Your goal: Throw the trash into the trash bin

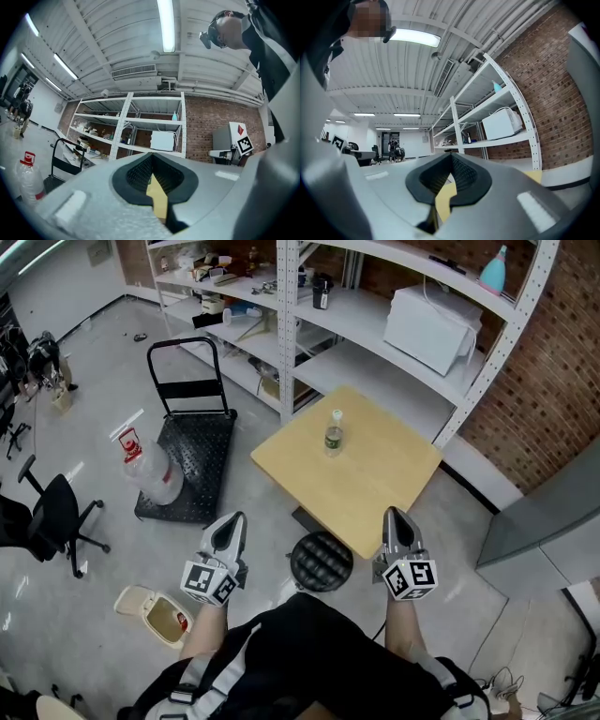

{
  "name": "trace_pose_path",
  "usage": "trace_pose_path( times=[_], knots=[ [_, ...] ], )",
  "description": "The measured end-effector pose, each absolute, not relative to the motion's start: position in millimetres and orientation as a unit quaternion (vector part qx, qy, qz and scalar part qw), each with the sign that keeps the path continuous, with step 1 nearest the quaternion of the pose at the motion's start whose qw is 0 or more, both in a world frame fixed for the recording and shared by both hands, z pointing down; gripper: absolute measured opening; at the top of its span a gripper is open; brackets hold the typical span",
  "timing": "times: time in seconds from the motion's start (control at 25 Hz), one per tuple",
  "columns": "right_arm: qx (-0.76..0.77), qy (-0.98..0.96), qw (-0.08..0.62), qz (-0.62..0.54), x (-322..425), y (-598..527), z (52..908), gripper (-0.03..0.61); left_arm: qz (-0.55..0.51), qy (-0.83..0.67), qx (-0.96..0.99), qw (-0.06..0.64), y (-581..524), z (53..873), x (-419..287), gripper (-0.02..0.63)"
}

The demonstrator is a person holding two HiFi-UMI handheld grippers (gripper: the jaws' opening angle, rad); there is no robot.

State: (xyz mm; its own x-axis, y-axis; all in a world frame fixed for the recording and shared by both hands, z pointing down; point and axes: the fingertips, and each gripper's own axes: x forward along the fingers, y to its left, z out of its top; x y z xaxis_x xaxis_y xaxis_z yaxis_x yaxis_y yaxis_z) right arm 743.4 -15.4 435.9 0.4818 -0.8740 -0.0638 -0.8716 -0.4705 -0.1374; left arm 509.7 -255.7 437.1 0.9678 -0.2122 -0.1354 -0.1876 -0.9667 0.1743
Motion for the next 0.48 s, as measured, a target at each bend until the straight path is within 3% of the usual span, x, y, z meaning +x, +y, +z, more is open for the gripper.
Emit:
trace_pose_path(
  times=[0.48],
  knots=[
    [-0.846, 0.522, 0.097, -0.037, 806.0, -11.8, 464.8, 0.003, -0.059, -0.108, 0.99, 0.074, -235.7, 447.8, 574.9, 0.002]
  ],
)
